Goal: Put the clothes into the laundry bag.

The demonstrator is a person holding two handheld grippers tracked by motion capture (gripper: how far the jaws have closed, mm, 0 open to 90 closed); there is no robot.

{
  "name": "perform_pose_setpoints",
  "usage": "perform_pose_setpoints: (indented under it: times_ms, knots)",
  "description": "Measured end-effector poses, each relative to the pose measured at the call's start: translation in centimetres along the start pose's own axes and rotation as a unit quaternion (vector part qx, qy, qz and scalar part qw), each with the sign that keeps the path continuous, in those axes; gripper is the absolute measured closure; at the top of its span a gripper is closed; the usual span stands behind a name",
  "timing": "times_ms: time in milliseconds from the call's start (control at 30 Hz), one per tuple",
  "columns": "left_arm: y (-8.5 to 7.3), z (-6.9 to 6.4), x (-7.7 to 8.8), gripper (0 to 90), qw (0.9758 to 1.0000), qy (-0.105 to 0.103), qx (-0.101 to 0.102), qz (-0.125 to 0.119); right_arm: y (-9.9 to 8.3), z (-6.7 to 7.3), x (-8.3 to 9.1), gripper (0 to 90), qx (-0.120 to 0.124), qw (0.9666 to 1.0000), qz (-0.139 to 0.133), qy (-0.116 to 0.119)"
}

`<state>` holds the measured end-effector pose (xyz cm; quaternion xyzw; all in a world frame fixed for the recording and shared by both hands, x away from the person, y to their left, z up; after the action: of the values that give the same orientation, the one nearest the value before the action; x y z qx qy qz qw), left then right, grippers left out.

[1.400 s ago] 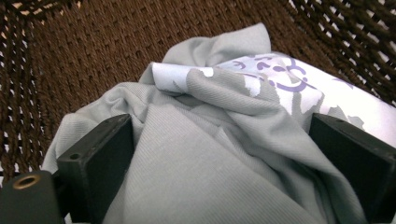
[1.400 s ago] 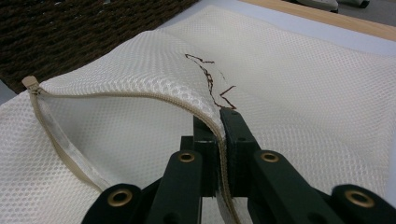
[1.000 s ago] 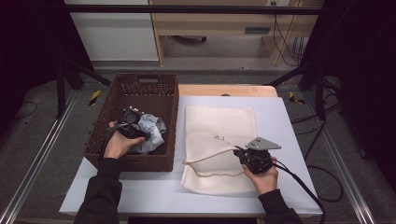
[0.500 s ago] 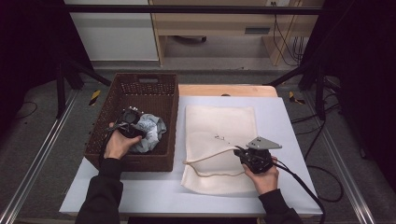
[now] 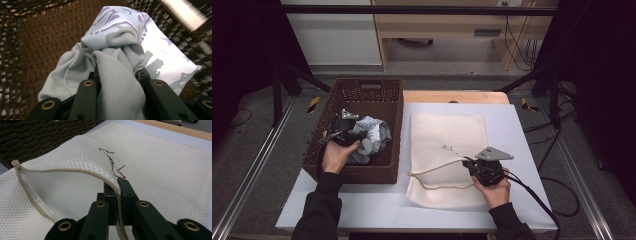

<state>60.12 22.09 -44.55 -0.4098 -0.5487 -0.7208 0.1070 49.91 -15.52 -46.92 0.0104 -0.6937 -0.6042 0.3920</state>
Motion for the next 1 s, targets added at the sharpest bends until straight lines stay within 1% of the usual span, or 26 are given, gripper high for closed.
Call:
perform_pose_setpoints:
  times_ms: [67,167,233,267,300,333,400,433,500,633,667,700,733,833,933,967,1000]
  knots:
    - [0.1,0.0,0.1,70.5,1.0000,0.001,0.001,-0.005,0.0,0.0,0.0,85.9,-0.001,1.0000,-0.001,0.000]
    - [0.6,0.3,0.6,70.7,0.9993,-0.005,0.013,-0.033,0.0,0.0,0.0,85.8,-0.002,1.0000,0.000,0.000]
    - [1.1,0.5,1.3,70.8,0.9979,-0.009,0.016,-0.062,0.1,0.0,0.0,85.8,-0.002,1.0000,0.000,0.001]
    - [1.2,0.6,1.5,70.8,0.9977,-0.008,0.022,-0.063,0.0,0.0,0.0,85.8,-0.002,1.0000,0.000,0.001]
    - [1.5,0.8,1.9,70.9,0.9970,-0.003,0.022,-0.074,0.0,0.0,0.0,85.8,-0.003,1.0000,0.001,0.001]
    - [1.7,0.9,2.3,70.8,0.9961,0.001,0.027,-0.084,0.0,0.0,-0.1,85.8,0.000,1.0000,0.000,0.000]
    - [2.1,1.2,3.0,70.8,0.9940,0.006,0.037,-0.103,0.0,0.0,-0.1,85.9,-0.001,1.0000,0.001,0.000]
    - [2.4,1.3,3.6,70.8,0.9924,0.008,0.040,-0.116,0.0,0.0,-0.1,85.9,-0.002,1.0000,0.001,0.001]
    - [2.9,1.4,4.5,70.8,0.9900,0.014,0.041,-0.134,0.0,0.0,0.0,85.8,0.000,1.0000,0.000,0.000]
    - [3.6,1.2,6.1,70.8,0.9852,0.014,0.041,-0.166,0.1,0.0,0.0,85.8,-0.001,1.0000,0.000,0.000]
    - [3.8,1.1,6.4,70.8,0.9845,0.013,0.041,-0.170,0.1,0.0,0.0,85.8,-0.001,1.0000,0.000,0.000]
    - [4.0,0.9,6.9,70.8,0.9831,0.011,0.040,-0.178,0.0,0.0,0.0,85.8,0.000,1.0000,0.000,0.001]
    - [4.2,0.7,7.2,70.8,0.9823,0.007,0.040,-0.183,0.0,0.0,0.0,85.8,0.000,1.0000,0.000,0.001]
    - [4.8,0.0,8.6,70.7,0.9778,-0.003,0.042,-0.205,0.1,0.0,0.1,85.9,0.000,1.0000,-0.001,-0.001]
    - [5.4,-0.6,9.9,70.7,0.9746,-0.004,0.039,-0.220,0.1,0.0,0.1,85.8,-0.001,1.0000,-0.002,-0.001]
    - [5.6,-0.9,10.5,70.6,0.9730,-0.005,0.038,-0.228,0.1,0.0,0.1,85.8,-0.001,1.0000,-0.002,0.000]
    - [5.8,-1.1,11.0,70.7,0.9718,-0.005,0.040,-0.232,0.1,0.0,0.1,85.9,0.000,1.0000,-0.002,-0.001]
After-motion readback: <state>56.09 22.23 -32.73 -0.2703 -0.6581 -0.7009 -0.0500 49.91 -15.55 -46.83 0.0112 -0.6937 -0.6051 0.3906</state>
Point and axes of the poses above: each handheld gripper's, and its own axes: x roughly backward along the jaws, y roughly out of its top, z roughly to its left, the point moved 7 cm from there along -x, roughly forward along the jaws, and after that the axes turned 1 degree about -x, right-handed, at the moved point
